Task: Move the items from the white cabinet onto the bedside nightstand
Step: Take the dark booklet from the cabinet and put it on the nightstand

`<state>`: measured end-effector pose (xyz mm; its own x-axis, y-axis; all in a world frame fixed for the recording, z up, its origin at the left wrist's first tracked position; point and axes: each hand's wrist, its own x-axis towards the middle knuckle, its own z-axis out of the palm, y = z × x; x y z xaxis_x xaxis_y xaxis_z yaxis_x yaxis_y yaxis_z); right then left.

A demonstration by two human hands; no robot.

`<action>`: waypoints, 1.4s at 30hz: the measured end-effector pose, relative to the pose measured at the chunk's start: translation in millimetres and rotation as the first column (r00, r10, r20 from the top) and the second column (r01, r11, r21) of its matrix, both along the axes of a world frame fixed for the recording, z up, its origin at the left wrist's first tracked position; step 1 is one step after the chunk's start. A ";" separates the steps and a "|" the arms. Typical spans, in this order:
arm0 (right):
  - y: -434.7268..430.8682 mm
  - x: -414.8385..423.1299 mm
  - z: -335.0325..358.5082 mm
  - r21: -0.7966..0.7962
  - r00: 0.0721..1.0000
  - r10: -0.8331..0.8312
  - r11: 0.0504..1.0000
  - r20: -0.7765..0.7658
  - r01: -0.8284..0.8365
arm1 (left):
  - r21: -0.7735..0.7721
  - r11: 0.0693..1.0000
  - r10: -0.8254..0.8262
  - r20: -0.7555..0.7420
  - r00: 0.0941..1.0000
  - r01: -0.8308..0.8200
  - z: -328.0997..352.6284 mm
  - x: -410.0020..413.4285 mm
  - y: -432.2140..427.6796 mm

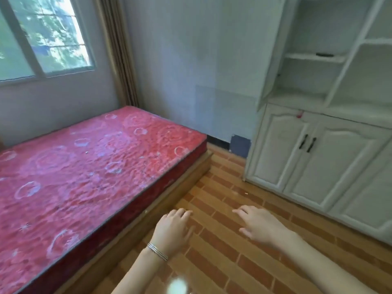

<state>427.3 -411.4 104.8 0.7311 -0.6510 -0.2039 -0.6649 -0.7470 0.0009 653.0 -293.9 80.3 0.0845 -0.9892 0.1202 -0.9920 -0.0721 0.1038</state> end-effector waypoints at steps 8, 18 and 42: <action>-24.1 -164.7 31.2 -0.092 0.952 -0.301 0.948 0.058 0.306 | -0.087 0.898 -0.429 0.048 0.902 0.431 22.6 -149.2 -122.1; -77.1 -231.9 46.1 -0.145 0.887 -0.446 0.876 0.118 0.460 | -0.220 0.754 -0.597 0.162 0.786 0.619 34.7 -221.8 -237.8; -434.2 -200.8 84.3 -0.231 0.890 -0.388 0.868 0.238 0.440 | -0.415 0.705 -0.553 0.187 0.812 0.575 71.0 -190.1 -581.5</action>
<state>226.5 -845.7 189.1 0.3882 -0.9120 0.1324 -0.9208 -0.3897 0.0154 462.9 -875.4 151.3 -0.4888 -0.6907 0.5329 -0.8370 0.5434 -0.0634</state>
